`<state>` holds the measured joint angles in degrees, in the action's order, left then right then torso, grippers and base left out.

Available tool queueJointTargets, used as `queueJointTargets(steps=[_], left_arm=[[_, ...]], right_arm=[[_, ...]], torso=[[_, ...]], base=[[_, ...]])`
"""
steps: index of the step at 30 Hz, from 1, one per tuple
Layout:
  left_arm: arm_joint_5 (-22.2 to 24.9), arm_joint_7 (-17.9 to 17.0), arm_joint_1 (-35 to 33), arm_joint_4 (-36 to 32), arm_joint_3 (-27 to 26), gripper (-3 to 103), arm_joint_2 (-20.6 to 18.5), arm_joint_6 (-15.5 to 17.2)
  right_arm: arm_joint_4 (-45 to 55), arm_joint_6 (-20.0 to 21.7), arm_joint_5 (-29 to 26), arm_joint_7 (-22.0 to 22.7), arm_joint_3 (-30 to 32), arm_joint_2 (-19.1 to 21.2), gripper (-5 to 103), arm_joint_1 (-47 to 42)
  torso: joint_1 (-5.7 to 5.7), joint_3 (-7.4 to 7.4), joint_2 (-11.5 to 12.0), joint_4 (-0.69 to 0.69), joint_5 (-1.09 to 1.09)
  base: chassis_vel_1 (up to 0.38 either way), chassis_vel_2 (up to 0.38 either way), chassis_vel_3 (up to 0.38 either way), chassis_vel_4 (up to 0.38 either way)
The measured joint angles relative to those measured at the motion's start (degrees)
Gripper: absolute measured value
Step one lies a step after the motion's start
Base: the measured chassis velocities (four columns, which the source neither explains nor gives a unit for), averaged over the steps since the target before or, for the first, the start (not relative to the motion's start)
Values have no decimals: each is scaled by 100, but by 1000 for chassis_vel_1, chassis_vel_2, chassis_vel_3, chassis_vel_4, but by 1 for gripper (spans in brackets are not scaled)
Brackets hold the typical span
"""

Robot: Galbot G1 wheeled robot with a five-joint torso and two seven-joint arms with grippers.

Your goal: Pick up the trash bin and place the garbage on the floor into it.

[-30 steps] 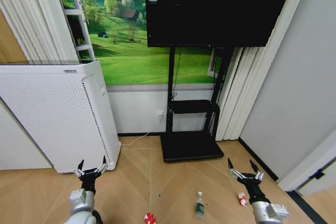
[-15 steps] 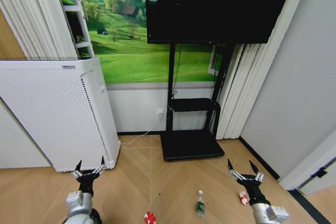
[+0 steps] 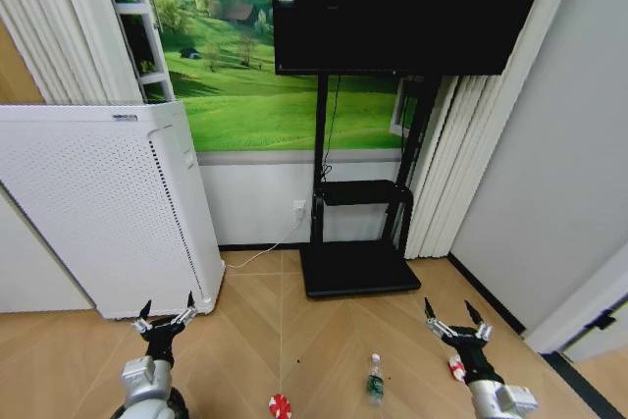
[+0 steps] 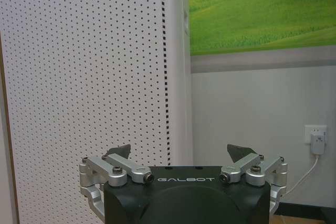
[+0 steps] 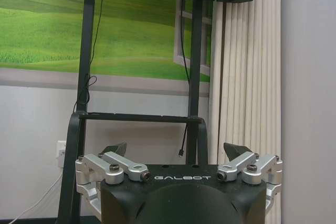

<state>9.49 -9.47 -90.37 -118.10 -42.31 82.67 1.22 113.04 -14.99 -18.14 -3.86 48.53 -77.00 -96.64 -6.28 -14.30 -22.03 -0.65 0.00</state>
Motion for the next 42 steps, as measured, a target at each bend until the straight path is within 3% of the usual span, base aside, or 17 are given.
queueJointTargets(steps=[42], left_arm=[[-12, 43, 77, 71, 41, 100, -22, 13]], right_arm=[[-90, -77, 96, -27, -27, -32, 100, 8]], torso=[[285, 676, 961, 0, 0]], base=[[0, 0, 0, 0]])
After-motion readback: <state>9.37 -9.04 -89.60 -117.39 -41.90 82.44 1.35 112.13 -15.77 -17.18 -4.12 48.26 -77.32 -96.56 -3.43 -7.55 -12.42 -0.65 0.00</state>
